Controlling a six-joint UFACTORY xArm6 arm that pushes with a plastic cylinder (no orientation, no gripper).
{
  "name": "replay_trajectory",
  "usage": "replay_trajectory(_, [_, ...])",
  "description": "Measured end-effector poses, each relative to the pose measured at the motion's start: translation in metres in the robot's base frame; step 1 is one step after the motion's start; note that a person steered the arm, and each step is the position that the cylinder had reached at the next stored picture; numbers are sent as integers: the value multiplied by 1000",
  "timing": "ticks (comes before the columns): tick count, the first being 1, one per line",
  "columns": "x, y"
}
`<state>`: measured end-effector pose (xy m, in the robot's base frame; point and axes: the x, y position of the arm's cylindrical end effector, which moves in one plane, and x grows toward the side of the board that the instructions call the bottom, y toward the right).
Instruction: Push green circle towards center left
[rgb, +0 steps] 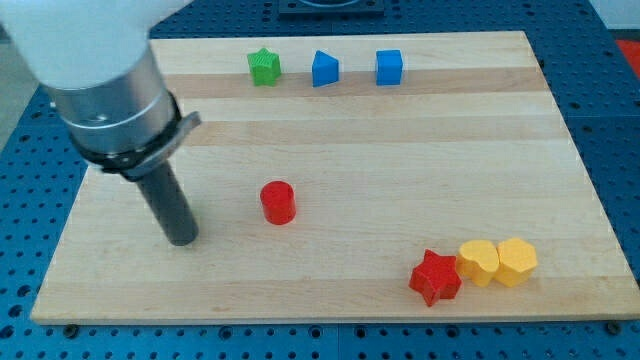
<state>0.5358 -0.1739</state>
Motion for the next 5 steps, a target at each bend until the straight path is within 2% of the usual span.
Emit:
replay_trajectory(3, [-37, -2])
replay_trajectory(5, [-38, -23])
